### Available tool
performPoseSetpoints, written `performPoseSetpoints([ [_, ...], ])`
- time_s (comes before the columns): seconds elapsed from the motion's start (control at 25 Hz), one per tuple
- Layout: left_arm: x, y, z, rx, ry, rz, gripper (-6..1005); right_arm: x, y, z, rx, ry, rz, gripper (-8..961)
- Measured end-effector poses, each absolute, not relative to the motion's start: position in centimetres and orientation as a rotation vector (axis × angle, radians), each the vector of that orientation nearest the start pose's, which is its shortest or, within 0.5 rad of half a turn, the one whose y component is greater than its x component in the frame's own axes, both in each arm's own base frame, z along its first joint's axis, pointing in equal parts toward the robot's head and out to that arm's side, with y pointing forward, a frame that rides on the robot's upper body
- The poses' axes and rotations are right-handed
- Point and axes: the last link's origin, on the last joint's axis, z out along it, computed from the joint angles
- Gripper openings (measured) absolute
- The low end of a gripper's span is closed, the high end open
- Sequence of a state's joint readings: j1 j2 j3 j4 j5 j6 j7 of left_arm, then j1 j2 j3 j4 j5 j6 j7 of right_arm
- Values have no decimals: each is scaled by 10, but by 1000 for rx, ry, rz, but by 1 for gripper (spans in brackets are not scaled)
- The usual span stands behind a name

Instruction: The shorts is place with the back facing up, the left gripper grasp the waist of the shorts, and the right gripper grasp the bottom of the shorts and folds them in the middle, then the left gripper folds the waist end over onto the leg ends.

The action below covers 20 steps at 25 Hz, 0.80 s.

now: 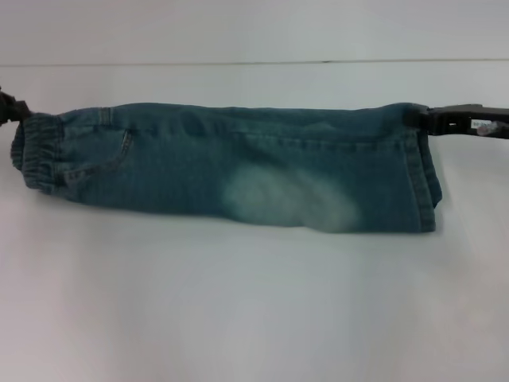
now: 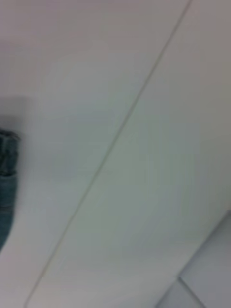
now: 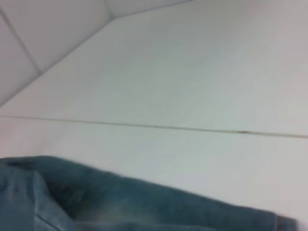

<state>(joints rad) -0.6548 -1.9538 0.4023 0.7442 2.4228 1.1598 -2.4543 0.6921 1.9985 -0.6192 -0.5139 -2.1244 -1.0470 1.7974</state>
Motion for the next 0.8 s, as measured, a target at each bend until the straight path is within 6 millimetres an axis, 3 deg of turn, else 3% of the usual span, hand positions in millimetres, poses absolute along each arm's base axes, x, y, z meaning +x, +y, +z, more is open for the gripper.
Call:
performPoseSetpoints([
  [0.6,-329,422,94,-1636,-1587,-614,39,278,441,5,-2031,1117,523,80],
  [0.8,-333,421,85,-1636,-1576,-593,40,271,444,-7,-2047,1109,504,93],
])
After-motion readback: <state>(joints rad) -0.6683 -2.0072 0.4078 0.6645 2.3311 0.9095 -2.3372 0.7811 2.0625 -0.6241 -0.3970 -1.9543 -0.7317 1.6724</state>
